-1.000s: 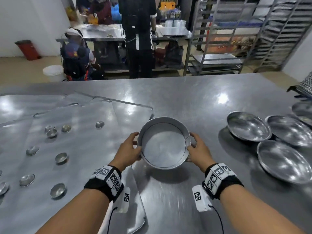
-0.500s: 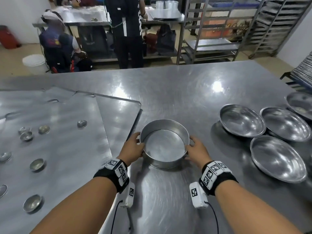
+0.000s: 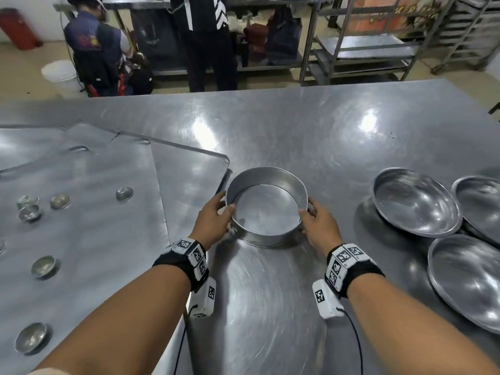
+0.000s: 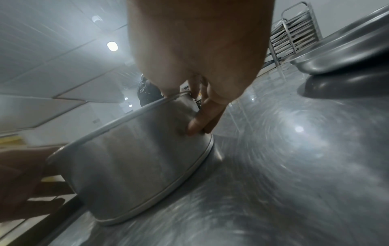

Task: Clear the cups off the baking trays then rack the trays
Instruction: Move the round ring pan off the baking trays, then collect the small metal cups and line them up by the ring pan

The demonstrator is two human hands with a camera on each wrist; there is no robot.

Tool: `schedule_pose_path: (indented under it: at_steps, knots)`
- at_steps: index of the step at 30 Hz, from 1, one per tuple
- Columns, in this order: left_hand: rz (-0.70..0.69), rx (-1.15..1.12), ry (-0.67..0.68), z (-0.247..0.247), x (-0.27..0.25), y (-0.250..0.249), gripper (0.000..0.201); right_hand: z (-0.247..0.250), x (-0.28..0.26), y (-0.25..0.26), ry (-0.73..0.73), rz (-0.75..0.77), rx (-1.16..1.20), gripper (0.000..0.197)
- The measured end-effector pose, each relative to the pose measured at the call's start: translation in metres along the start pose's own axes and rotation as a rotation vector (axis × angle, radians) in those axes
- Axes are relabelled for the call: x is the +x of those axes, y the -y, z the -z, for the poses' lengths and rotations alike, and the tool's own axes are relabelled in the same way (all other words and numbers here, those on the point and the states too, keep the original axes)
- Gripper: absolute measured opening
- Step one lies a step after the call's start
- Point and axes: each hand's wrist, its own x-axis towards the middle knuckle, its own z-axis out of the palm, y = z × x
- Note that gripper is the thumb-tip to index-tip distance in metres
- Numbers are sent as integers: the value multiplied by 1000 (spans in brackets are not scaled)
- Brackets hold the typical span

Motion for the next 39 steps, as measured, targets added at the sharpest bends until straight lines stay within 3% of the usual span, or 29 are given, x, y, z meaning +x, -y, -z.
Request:
schedule_pose_path:
  at_steps: [6, 14, 22, 26, 31, 39]
  knots:
    - [-9, 38, 3, 0, 21, 2, 42, 3, 15, 4, 16, 2, -37, 56]
    - [18, 37, 11, 0, 32, 5, 60, 4, 23, 10, 26, -40, -4, 54]
    - [115, 93, -40, -1, 25, -6, 56, 9, 22, 34, 27, -73, -330, 64]
    - [109, 115, -27, 14, 1, -7, 59, 2, -1, 53, -64, 59, -530, 57]
    - [91, 159, -83, 59, -43, -1, 37, -48, -37, 94, -21, 268, -551, 40]
    - [187, 375, -217, 192, -142, 49, 43, -185, -105, 125, 379, 430, -595, 40]
